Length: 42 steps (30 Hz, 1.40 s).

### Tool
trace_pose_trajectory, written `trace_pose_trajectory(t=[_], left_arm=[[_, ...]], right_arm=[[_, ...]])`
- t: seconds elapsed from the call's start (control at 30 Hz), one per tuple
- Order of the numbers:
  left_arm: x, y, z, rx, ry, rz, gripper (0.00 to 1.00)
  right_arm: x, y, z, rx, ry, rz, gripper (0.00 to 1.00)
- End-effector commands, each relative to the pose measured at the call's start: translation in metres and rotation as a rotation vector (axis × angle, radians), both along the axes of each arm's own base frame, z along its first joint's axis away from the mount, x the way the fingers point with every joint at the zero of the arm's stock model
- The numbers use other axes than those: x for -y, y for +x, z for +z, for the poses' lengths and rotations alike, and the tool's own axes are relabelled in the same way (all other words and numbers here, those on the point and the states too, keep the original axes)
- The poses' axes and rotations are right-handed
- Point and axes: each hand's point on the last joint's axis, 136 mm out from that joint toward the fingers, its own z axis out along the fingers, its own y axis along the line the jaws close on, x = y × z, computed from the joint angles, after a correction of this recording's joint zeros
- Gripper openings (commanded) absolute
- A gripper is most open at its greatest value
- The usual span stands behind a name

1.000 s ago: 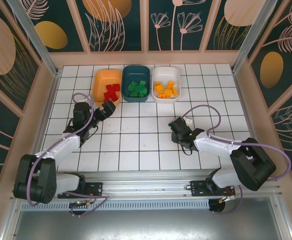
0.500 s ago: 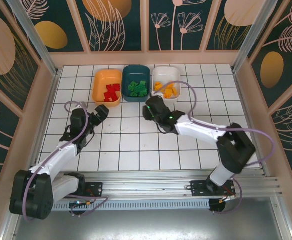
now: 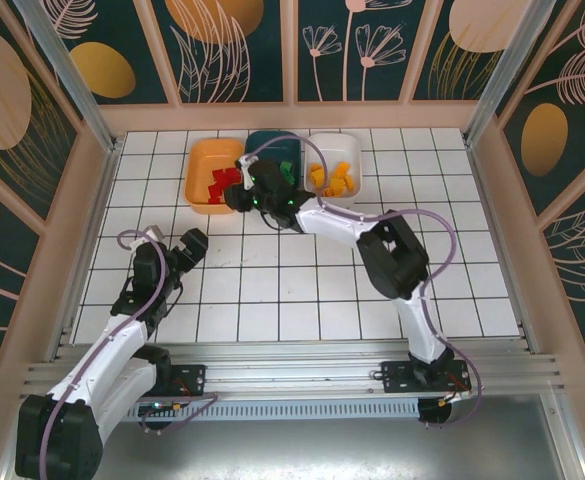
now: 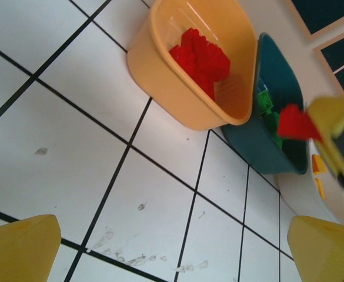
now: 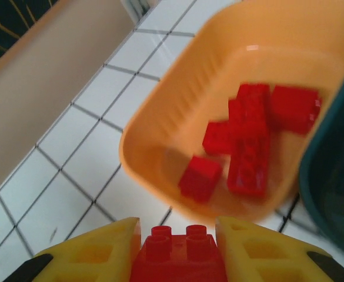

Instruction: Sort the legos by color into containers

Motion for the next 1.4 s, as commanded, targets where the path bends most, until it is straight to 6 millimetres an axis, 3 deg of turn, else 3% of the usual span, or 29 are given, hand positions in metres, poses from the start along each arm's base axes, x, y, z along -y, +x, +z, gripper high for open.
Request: trace_pose_trajectory(t=[0.0,0.13,0.27,0.47,0.6,0.7,0.8,0.83,0.9,0.93,1.1,1.2,1.3,1.37], left_arm=[[0.000,-0.008,-0.014,-0.046,0.003,-0.008,0.99],[0.001,-0.006,-0.014,-0.045,0.006,-0.014,0.99],[0.003,-0.004,-0.013,-0.050,0.012,-0.026,0.99],[0.004,0.003,-0.003,-0.036,0.022,-0.032,0.99],[0.002,0.009,0.014,-0.013,0.047,-0.027,0.98],[0.001,0.016,0.035,0.027,0.071,-0.024,0.98],[-0.001,0.024,0.068,0.095,0.102,-0.017,0.99],[-0.003,0.027,0.084,0.129,0.111,-0.010,0.98],[-0.008,0.030,0.117,0.201,0.130,0.015,0.99],[-0.011,0.031,0.137,0.248,0.144,0.028,0.98],[-0.021,0.017,0.207,0.547,0.066,0.107,0.99],[-0.025,0.014,0.210,0.638,0.101,0.122,0.98],[-0.042,0.024,0.183,0.577,0.169,0.223,0.99],[-0.048,0.032,0.170,0.565,0.291,0.243,0.98]], right_arm=[[-0.009,0.028,-0.006,0.024,-0.034,0.018,0.30],[-0.015,0.057,-0.017,-0.015,-0.025,0.002,0.31],[-0.025,0.070,-0.017,-0.013,-0.039,0.017,0.38],[-0.027,0.078,0.000,0.024,-0.048,0.009,0.60],[-0.019,0.077,0.019,0.035,-0.052,-0.004,0.62],[-0.009,0.068,0.043,0.067,-0.049,-0.006,0.62],[0.010,0.046,0.080,0.124,-0.009,-0.006,0.65],[0.019,0.037,0.101,0.162,0.021,-0.016,0.67],[0.043,0.017,0.123,0.204,0.052,-0.039,0.74],[0.056,0.004,0.136,0.234,0.077,-0.044,0.97],[0.121,-0.068,0.174,0.426,0.126,-0.066,0.99],[0.148,-0.095,0.170,0.535,0.040,-0.139,0.99],[0.176,-0.081,0.133,0.511,-0.084,-0.288,0.99],[0.188,-0.068,0.112,0.454,-0.150,-0.285,0.99]])
